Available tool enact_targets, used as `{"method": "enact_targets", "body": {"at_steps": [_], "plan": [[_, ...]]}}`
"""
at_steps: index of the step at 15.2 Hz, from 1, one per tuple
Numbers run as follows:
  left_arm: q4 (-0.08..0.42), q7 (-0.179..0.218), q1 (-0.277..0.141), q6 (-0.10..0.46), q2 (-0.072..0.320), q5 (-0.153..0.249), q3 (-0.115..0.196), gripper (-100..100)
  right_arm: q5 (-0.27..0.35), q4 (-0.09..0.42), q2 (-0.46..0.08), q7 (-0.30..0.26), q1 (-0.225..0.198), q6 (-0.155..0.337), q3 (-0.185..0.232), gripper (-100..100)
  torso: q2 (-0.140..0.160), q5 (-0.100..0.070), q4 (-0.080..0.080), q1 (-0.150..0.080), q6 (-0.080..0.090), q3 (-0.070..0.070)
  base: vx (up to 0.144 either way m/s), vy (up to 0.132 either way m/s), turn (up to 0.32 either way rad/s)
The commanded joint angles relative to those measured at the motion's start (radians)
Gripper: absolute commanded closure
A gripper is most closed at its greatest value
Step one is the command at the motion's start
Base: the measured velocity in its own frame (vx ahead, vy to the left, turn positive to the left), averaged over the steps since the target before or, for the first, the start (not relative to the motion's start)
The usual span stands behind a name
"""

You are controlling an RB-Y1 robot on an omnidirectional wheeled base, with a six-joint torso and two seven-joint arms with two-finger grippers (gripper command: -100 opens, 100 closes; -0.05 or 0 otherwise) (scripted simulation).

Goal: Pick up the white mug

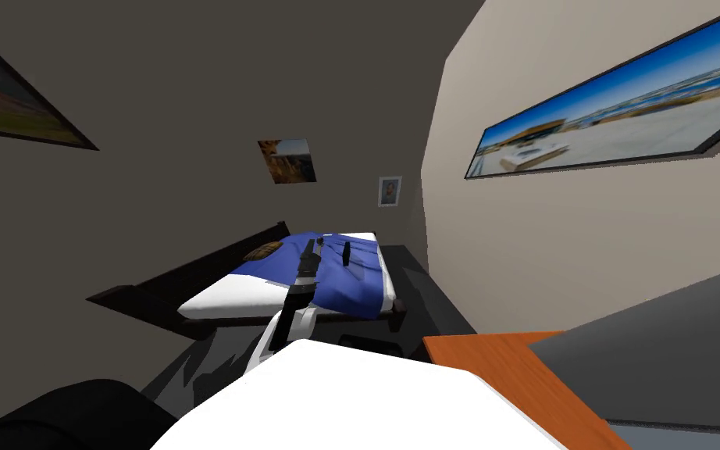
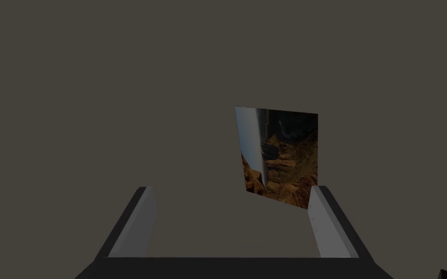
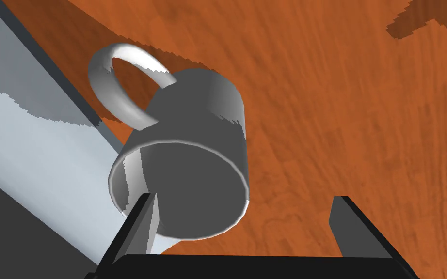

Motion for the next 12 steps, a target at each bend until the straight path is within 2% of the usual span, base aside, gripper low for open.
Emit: {"method": "enact_targets", "body": {"at_steps": [1,2,3,4,7,8,9,12], "plan": [[0.000,0.000,0.000,0.000,0.000,0.000,0.000,0,0.026,-0.013,-0.002,-0.020,0.031,0.012,0.026,-100,0.000,0.000,0.000,0.000,0.000,0.000,0.054,-0.035,0.139],[0.000,0.000,0.000,0.000,0.000,0.000,0.000,0,0.026,-0.013,-0.002,-0.020,0.031,0.012,0.026,-100,0.000,0.000,0.000,0.000,0.000,0.000,0.043,-0.026,0.068],[0.000,0.000,0.000,0.000,0.000,0.000,0.000,0,0.016,0.010,-0.001,0.000,0.015,-0.008,0.015,-100,0.001,0.000,0.000,0.001,0.000,0.000,0.023,-0.013,0.013],[0.000,0.000,0.000,0.000,0.000,0.000,0.000,0,0.011,0.031,0.028,0.012,-0.011,0.016,0.036,-100,0.001,0.001,0.000,0.002,0.000,0.001,-0.006,-0.036,0.045],[0.000,0.000,0.000,0.000,0.000,0.000,0.000,0,0.007,0.046,0.045,0.022,-0.028,0.028,0.047,-100,0.005,0.000,0.001,0.000,0.000,0.003,-0.025,-0.047,0.061],[0.000,0.000,0.000,0.000,0.000,0.000,0.000,0,0.010,0.034,0.035,0.011,-0.017,0.024,0.042,-100,0.006,0.000,0.001,0.000,0.001,0.003,-0.019,-0.020,0.013],[0.000,0.000,0.000,0.000,0.000,0.000,0.000,0,0.010,0.038,0.038,0.016,-0.020,0.024,0.042,100,0.006,0.000,0.001,0.001,0.001,0.003,-0.006,-0.007,0.001],[0.000,0.000,0.000,0.000,0.000,0.000,0.000,0,0.009,0.038,0.038,0.016,-0.019,0.023,0.042,100,0.005,0.000,0.001,0.002,0.000,0.003,0.000,0.000,0.000]]}}
